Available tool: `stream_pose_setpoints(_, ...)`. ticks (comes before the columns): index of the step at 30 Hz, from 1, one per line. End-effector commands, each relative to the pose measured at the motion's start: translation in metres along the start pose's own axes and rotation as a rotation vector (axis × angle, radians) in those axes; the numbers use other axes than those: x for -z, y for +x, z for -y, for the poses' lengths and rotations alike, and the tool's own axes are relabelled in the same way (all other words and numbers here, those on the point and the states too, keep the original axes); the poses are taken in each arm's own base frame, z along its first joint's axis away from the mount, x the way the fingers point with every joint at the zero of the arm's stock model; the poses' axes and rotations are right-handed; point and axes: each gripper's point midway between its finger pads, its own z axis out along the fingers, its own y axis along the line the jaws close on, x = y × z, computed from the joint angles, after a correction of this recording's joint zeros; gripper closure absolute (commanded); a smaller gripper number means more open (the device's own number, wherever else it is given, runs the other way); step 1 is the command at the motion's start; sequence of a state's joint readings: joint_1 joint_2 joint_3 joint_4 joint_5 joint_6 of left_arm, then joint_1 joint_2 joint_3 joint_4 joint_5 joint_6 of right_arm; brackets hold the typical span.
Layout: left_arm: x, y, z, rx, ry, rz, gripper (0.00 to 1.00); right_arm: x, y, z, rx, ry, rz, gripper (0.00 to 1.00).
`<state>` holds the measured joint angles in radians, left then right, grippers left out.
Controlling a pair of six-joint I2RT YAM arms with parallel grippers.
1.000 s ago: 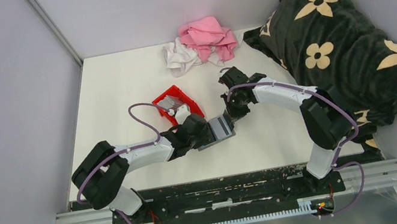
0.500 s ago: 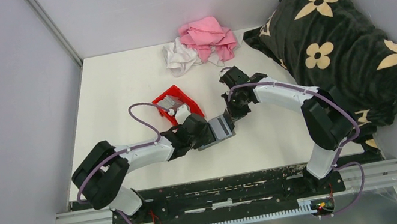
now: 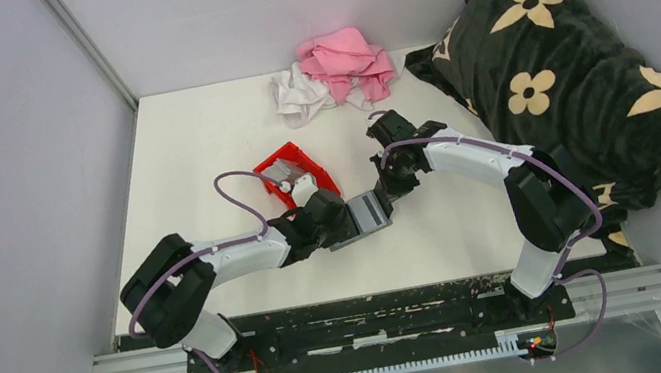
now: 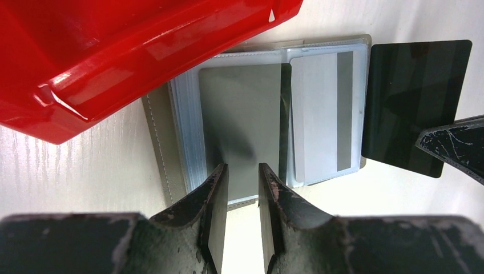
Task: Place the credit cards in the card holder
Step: Turn over the card slot in the card holder.
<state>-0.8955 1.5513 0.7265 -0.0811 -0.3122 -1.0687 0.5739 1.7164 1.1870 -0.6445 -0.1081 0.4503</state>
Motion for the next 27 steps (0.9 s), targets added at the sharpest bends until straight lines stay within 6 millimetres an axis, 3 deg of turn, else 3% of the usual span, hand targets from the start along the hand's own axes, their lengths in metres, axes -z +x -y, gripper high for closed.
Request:
stream_pose_setpoints(1,-0.0041,0.0054,-0.0102,-0.046,-0.053,-0.014,0.67,0.0142,-0.0167,-0.0085,0.009,-0.034,0.069,0.99)
stream_pose_setpoints(27,-0.0069,0.0094,-0.0102,-0.051,-0.066,-0.023,0.69,0.0202,-0.0218,-0.0168,0.005,-0.069,0.081,0.99)
